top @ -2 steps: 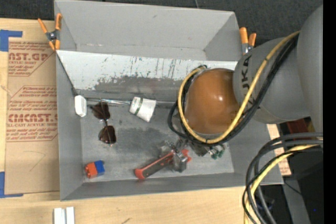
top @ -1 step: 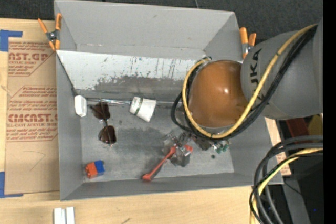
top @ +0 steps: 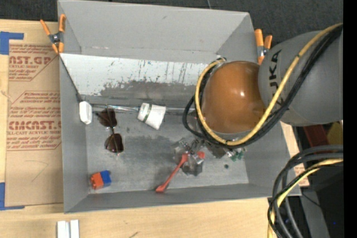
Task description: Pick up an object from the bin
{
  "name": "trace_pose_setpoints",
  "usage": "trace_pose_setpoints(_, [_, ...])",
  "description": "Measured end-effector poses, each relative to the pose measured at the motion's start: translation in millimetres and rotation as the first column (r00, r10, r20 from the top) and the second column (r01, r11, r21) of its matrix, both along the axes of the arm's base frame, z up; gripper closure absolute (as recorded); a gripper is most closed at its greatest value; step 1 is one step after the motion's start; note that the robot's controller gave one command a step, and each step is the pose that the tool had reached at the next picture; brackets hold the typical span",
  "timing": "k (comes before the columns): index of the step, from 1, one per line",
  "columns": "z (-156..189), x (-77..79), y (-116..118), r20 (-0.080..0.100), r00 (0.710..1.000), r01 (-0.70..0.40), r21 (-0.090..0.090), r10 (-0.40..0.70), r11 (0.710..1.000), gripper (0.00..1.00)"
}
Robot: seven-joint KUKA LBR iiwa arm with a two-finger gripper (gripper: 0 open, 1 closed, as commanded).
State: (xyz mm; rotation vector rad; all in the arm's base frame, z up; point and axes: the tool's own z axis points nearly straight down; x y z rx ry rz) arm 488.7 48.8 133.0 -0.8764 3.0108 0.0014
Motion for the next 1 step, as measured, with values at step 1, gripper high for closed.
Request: trace_pose_setpoints(1, [4.4,-0.6,0.2,-0.002,1.000,0.000,0.000,0.000,1.000,1.00])
